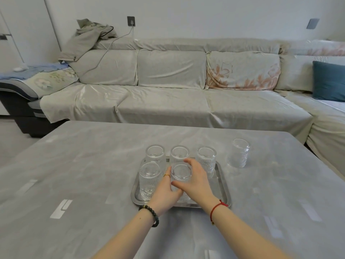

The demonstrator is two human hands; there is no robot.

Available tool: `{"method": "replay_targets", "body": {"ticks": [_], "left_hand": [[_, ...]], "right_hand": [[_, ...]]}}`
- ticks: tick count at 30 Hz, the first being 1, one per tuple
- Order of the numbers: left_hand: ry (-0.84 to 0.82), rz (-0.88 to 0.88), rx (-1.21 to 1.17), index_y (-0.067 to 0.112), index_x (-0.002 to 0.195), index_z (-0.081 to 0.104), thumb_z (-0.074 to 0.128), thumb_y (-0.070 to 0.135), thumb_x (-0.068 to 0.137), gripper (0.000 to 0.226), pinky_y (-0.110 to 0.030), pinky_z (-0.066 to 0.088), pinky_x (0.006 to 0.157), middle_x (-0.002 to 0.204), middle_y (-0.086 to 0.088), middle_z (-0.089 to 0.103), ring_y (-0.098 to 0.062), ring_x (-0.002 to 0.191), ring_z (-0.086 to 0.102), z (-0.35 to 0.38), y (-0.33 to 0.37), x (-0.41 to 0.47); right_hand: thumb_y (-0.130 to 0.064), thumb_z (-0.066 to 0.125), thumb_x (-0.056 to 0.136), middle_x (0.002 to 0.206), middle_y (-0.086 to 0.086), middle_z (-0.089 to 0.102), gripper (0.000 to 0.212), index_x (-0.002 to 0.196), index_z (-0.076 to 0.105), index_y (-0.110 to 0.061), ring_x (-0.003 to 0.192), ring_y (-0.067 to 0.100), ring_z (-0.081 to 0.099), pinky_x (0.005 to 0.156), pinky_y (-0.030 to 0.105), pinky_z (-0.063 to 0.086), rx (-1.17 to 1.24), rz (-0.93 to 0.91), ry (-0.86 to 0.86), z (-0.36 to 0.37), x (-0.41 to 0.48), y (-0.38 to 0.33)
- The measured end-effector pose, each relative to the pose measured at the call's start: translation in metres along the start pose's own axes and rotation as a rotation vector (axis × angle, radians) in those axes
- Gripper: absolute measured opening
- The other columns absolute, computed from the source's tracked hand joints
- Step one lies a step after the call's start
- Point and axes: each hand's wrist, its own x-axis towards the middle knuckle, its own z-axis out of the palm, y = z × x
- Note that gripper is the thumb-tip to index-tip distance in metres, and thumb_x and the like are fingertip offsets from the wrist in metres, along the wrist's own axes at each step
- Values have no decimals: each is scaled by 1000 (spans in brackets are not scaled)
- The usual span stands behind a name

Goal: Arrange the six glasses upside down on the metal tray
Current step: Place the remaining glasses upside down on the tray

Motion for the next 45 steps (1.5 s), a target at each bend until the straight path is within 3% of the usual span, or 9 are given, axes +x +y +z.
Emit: {"method": "replay_targets", "body": {"ticks": [4, 10, 16, 21, 24, 33, 37, 42, 45], "left_hand": [[-26, 8, -32, 25, 141, 12, 64, 14, 74, 85, -28, 40, 102, 140, 4, 42, -15, 126, 44, 3, -2, -4], [25, -65, 25, 24, 139, 9, 58, 7, 74, 84, -4, 44, 53, 106, 7, 55, -26, 97, 64, 19, -5, -14], [-53, -214, -4, 10, 140, 18, 57, 17, 77, 75, -17, 37, 81, 133, -5, 46, -16, 111, 48, 19, 4, -22], [-349, -253, 29, 23, 104, 50, 55, 42, 76, 34, -19, 32, 81, 109, 12, 47, -2, 100, 48, 34, 29, -27], [-359, -142, -11, 14, 137, 30, 53, 38, 82, 64, -20, 30, 93, 144, 1, 36, -10, 127, 38, 55, 54, -9], [-305, -3, -161, 15, 143, 11, 56, 26, 84, 75, -27, 24, 109, 153, -1, 19, -13, 139, 22, 121, 97, 85], [-301, 36, -228, 30, 113, 34, 54, 5, 82, 44, 9, 35, 60, 94, 25, 43, 37, 69, 41, 154, 92, 124], [-173, 33, -232, 25, 115, 40, 59, 5, 77, 46, -15, 48, 82, 106, 4, 57, -6, 101, 57, 184, 78, 170], [-138, 78, -211, 28, 115, 35, 65, 16, 77, 50, -4, 43, 70, 107, 8, 54, -9, 99, 54, 189, 70, 182]], "right_hand": [[-14, 80, 60, 116, -5, 48, 78, 125, 38, -21, 109, 9, 44, 93, 22, 33, 185, 160, 23, 3, -12, 17], [-3, 73, 67, 128, 9, 52, 77, 132, 34, -14, 119, 23, 48, 104, 45, 40, 261, 241, -16, 11, -25, 29], [-14, 74, 70, 119, 1, 44, 75, 133, 33, -19, 113, 16, 43, 102, 35, 39, 226, 262, -111, -5, -24, 28], [-12, 73, 71, 111, 3, 48, 61, 124, 43, -19, 106, 21, 51, 89, 31, 45, 238, 252, -10, -56, -17, 35], [-13, 72, 73, 108, 2, 49, 56, 122, 45, -18, 103, 22, 52, 85, 28, 43, 232, 248, 79, -92, -9, 44], [-23, 76, 70, 122, -2, 40, 79, 134, 30, -21, 113, 18, 45, 89, 27, 45, 215, 334, 201, -155, 29, 104], [-16, 77, 67, 110, -13, 44, 78, 130, 32, -26, 98, 4, 50, 83, 18, 42, 216, 325, 230, -154, 53, 133], [-10, 70, 70, 113, -9, 51, 80, 136, 26, -21, 102, 9, 54, 92, 31, 46, 219, 307, 212, -144, 83, 162], [-9, 71, 69, 115, -7, 51, 78, 134, 29, -20, 107, 12, 52, 93, 29, 44, 209, 297, 223, -140, 94, 173]]}}
